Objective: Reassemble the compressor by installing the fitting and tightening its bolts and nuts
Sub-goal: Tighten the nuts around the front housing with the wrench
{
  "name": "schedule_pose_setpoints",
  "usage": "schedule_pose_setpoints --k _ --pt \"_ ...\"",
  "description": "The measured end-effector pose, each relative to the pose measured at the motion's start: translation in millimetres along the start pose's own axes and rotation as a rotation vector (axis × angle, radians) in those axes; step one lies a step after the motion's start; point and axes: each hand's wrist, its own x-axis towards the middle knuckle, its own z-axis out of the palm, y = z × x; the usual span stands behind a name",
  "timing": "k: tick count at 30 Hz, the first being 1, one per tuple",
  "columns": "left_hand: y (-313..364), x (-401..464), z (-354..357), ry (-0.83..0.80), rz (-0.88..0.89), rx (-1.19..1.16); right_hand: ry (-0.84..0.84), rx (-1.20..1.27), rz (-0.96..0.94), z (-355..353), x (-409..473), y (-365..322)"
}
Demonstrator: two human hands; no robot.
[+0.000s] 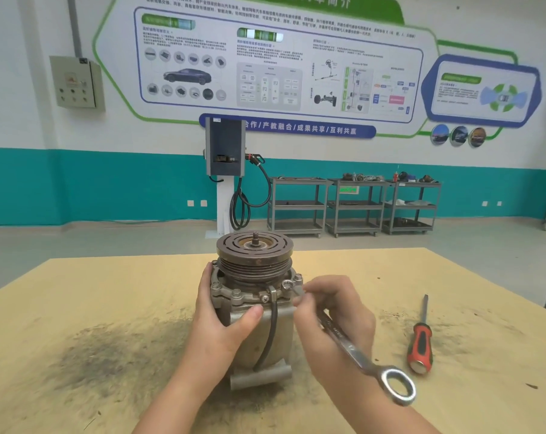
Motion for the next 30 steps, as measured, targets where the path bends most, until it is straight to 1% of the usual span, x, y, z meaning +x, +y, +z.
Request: schedule_pose_setpoints --k 3,5,7,8,10,12,13,15,17,19,21,23,25,27,30 --pt "2 3 -1 -0.008 0.011 -0.017 -0.025 -0.102 -0.19 12 8 -2" --pt "3 4 -1 -0.002 0.012 -0.022 -0.02 -0.098 -0.229 14 13 -1" --pt "2 4 -2 0.01 0.008 -0.012 -0.015 -0.028 -0.237 13 15 1" --pt "1 4 -2 0.017 -0.001 -0.004 0.004 0.061 -0.203 10 15 1" --pt "1 3 -4 0.024 -0.013 0.008 0.106 0.262 -0.049 2 19 1" --pt "0 1 -4 0.034 -0.007 0.016 0.225 0.376 0.165 -8 26 6" --pt "-1 -1 -3 0.042 -0.001 0.019 0.249 0.4 0.28 -12 29 10" --pt "-1 -2 -1 0.052 0.011 0.037 0.227 0.441 0.46 -17 34 19" --pt "1 -3 0 0.057 0.017 0.064 0.198 0.486 0.569 -18 35 27" --pt "2 -3 1 0.073 0.015 0.112 0.177 0.501 0.603 -18 35 28" --pt "7 -4 2 0.115 0.022 0.18 0.178 0.504 0.581 -18 36 26" --pt "14 -8 6 0.206 0.049 0.261 0.196 0.508 0.558 -19 37 26" --pt "25 -16 18 0.363 0.074 0.326 0.201 0.506 0.572 -21 37 26" --pt "38 -20 37 0.497 0.048 0.391 0.176 0.505 0.609 -20 38 30" --pt "49 -17 67 0.518 -0.048 0.56 0.132 0.507 0.668 -20 40 35"
